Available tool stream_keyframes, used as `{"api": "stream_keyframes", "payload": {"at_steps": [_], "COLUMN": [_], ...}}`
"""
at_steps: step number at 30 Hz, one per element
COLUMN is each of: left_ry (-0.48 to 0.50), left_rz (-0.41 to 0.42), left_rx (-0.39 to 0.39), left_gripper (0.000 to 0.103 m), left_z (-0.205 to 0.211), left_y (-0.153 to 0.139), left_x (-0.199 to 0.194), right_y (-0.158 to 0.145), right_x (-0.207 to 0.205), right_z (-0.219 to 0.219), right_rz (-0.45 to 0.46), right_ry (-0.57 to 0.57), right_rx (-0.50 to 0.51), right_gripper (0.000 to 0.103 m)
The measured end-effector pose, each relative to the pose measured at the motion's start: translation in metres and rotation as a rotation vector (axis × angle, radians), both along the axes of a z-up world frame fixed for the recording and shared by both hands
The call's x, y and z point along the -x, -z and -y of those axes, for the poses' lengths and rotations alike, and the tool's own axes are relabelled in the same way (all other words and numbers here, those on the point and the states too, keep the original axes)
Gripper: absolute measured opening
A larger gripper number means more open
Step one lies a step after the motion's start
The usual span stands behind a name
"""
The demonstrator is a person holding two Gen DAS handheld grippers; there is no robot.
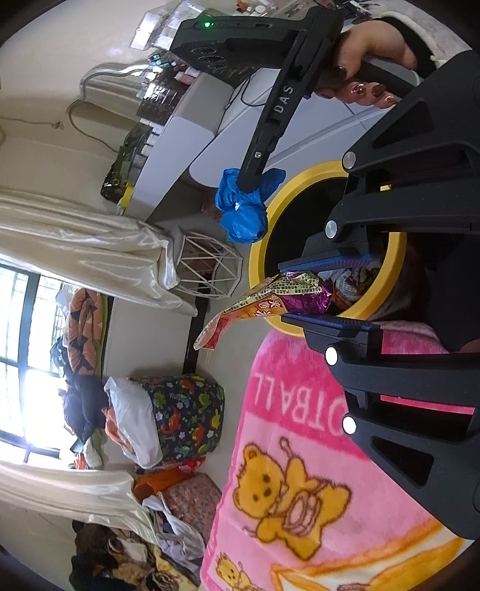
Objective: Collect trash
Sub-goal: 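Carry the purple-gold wrapper and blue glove over the bin with both tools, then open both tools to drop the wrapper and glove into the bin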
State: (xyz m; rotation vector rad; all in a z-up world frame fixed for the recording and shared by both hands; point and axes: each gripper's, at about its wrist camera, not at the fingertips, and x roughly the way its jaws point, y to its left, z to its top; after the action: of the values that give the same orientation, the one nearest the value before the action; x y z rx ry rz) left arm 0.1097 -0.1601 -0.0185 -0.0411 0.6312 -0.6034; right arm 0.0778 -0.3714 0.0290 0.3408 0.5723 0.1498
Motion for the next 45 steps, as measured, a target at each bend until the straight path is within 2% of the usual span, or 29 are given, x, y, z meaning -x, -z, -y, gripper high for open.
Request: {"api": "stream_keyframes", "payload": {"at_steps": [12,22,32,45], "left_ry": [0.057,0.103,0.16,0.159], "left_rz": [-0.024,-0.065,-0.129,-0.206], "left_rx": [-0.036,-0.071,-0.114,-0.161], "left_gripper": [0.016,0.016,0.016,0.016], "left_z": [0.033,0.057,0.083,0.096], "left_y": [0.015,0.034,0.059,0.082], "left_x": [-0.002,-0.006,-0.016,-0.038], "right_y": [0.018,0.032,0.05,0.073], "right_x": [0.003,0.001,-0.008,-0.017], "right_z": [0.034,0.047,0.056,0.05], "right_rz": [-0.035,-0.072,-0.14,-0.227], "right_ry": [0.076,0.109,0.11,0.063], "right_rx": [-0.023,-0.02,0.002,0.01], "right_gripper": [0.003,0.003,0.003,0.003]}}
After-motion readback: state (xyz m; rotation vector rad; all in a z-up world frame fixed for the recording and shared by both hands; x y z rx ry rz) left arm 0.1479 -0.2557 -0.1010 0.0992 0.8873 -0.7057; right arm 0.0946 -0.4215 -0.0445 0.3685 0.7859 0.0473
